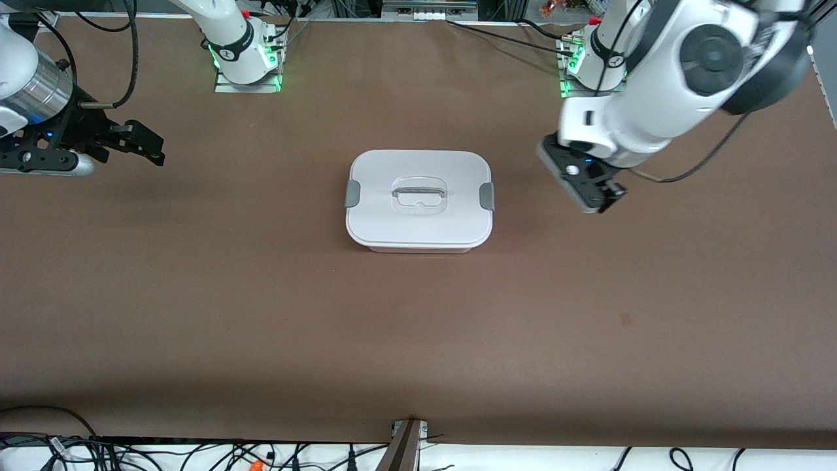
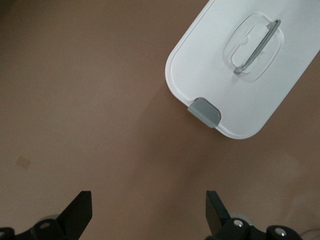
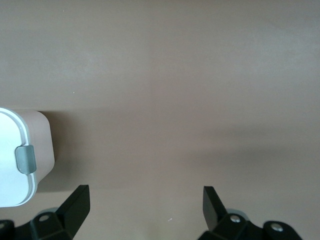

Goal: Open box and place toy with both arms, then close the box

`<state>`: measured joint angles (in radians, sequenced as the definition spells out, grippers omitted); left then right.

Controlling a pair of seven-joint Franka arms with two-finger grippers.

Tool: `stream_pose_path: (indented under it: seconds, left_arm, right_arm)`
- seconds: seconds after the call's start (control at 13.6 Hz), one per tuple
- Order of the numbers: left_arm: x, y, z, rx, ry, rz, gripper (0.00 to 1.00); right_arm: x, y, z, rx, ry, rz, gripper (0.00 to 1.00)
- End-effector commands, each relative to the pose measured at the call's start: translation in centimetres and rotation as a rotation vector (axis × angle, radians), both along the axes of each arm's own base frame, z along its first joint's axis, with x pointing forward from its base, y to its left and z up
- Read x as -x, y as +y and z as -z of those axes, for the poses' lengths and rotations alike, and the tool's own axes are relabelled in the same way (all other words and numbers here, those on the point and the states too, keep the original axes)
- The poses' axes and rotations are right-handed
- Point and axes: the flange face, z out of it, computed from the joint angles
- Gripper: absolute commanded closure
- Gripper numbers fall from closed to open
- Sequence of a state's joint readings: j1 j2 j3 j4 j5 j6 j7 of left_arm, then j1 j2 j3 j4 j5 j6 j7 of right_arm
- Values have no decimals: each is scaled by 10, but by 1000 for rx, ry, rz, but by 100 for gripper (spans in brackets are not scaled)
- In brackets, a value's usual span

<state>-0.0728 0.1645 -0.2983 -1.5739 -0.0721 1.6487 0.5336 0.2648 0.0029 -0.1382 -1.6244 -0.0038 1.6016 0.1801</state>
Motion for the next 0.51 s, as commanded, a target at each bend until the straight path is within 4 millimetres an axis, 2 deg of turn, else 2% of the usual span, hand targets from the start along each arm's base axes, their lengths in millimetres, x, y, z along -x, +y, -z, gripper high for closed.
stream_pose_path:
  seconds: [0.0, 0.07, 0.29, 0.44]
  left_arm:
    - [-2, 36, -36, -69, 26, -105, 0]
    - [-2, 60, -46, -84, 14, -190, 0]
    - [-7, 118, -51, -109, 4, -395, 0]
    - [-6, 138, -59, -212, -45, -520, 0]
  right_arm:
    - [-1, -1, -6, -15, -4, 2, 0]
    - [-1, -1, -5, -13, -4, 2, 0]
    - [-2, 1, -6, -16, -13, -1, 0]
    - [-1, 1, -6, -15, -9, -1, 0]
